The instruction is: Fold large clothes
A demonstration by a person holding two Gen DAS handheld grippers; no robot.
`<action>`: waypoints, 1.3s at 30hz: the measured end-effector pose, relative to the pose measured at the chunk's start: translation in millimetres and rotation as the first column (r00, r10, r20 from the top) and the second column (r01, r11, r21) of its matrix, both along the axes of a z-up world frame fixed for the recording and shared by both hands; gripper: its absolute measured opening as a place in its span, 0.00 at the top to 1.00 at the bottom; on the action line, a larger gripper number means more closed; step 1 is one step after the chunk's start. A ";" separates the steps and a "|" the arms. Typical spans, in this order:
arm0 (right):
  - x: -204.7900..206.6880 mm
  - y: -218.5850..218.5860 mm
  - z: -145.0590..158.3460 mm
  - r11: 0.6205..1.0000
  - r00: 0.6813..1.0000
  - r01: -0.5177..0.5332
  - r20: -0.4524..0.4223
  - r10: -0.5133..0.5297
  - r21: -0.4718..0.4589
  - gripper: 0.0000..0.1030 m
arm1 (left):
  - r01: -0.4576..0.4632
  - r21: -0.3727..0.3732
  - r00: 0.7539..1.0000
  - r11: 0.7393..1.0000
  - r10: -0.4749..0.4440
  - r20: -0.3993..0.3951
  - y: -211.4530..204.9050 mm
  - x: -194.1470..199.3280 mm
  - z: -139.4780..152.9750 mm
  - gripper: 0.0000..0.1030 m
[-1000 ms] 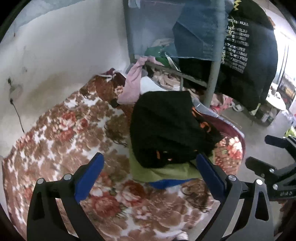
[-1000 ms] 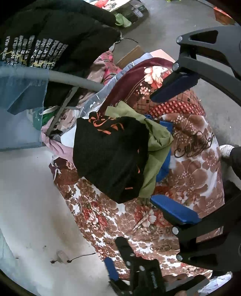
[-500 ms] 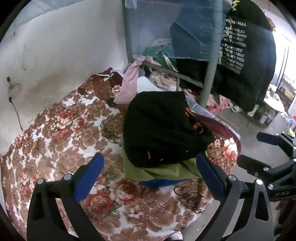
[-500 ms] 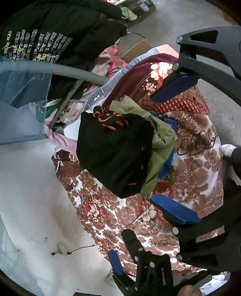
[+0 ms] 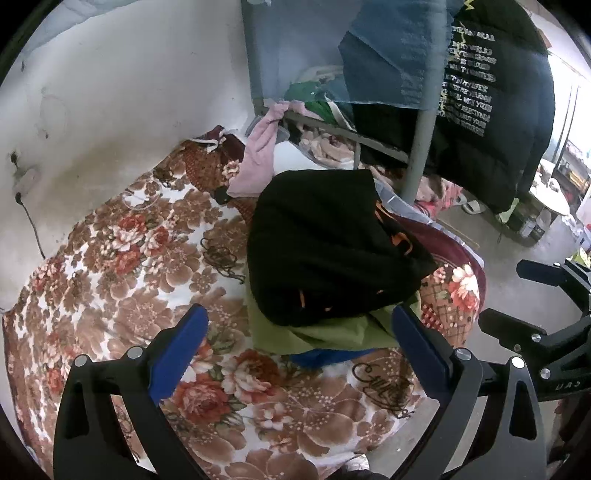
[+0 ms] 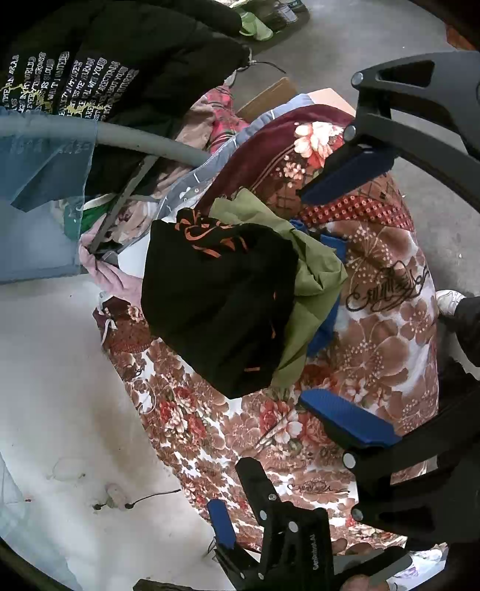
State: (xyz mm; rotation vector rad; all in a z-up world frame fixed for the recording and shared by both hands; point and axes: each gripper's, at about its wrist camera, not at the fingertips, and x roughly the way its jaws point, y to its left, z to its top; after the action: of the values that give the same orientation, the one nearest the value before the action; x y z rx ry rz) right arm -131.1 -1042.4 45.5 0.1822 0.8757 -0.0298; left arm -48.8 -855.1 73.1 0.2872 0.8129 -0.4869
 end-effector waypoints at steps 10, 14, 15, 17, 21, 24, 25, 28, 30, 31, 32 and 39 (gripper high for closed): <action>0.4 -1.8 -3.4 1.000 1.000 -0.001 -0.007 0.001 -0.002 0.05 | 0.038 0.040 0.999 0.998 -0.038 0.002 -6.3 -3.6 -12.7 0.05; 0.0 -2.9 -7.5 1.000 1.000 -0.001 -0.014 0.001 -0.003 0.05 | 0.020 0.021 1.000 1.000 -0.020 -0.019 -4.5 0.5 -13.8 0.05; 0.1 -3.0 -8.5 1.000 1.000 -0.001 -0.015 0.001 -0.004 0.05 | 0.026 0.019 0.999 0.999 -0.025 -0.021 -5.1 0.8 -13.8 0.05; 0.0 -3.3 -9.2 1.000 1.000 -0.001 -0.016 0.001 -0.006 0.05 | 0.033 0.023 0.999 0.999 -0.033 -0.028 -5.9 1.1 -14.6 0.05; -0.6 -3.0 -9.6 1.000 1.000 0.001 -0.016 -0.001 -0.004 0.05 | 0.031 0.020 0.999 0.999 -0.031 -0.024 -6.0 2.3 -14.2 0.05; -0.6 -3.0 -9.3 1.000 1.000 0.002 -0.014 -0.002 -0.005 0.05 | 0.031 0.020 0.999 0.999 -0.031 -0.023 -5.9 2.8 -14.0 0.05; -0.4 -3.0 -9.5 1.000 1.000 0.000 -0.014 -0.001 -0.005 0.05 | 0.038 0.018 0.999 0.999 -0.038 -0.026 -5.7 2.9 -14.3 0.05; 0.6 -5.1 -12.1 1.000 1.000 0.001 -0.018 -0.001 -0.007 0.05 | 0.045 0.009 0.999 0.999 -0.045 -0.029 -6.4 5.6 -13.8 0.05; 2.4 -6.3 -13.1 1.000 1.000 0.000 -0.021 0.000 -0.005 0.05 | 0.044 0.011 0.999 0.999 -0.044 -0.027 -7.0 6.9 -13.6 0.05; 3.4 -6.7 -13.1 1.000 1.000 -0.001 -0.021 0.001 -0.006 0.05 | 0.044 0.012 0.999 0.999 -0.044 -0.025 -7.9 7.4 -13.5 0.05; 3.2 -6.3 -12.6 1.000 1.000 -0.002 -0.019 0.002 -0.007 0.05 | 0.043 0.014 0.999 0.999 -0.043 -0.024 -8.4 7.8 -13.1 0.05; 8.7 -8.0 -12.8 1.000 1.000 -0.006 -0.017 0.006 -0.009 0.05 | 0.047 0.006 0.998 0.999 -0.047 -0.029 -8.6 9.5 -12.1 0.05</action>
State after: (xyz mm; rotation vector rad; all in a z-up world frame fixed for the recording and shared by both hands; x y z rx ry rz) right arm -122.3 -1050.4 32.8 0.1710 0.8933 -0.0293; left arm -39.3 -863.7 61.0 0.3066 0.8378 -0.5336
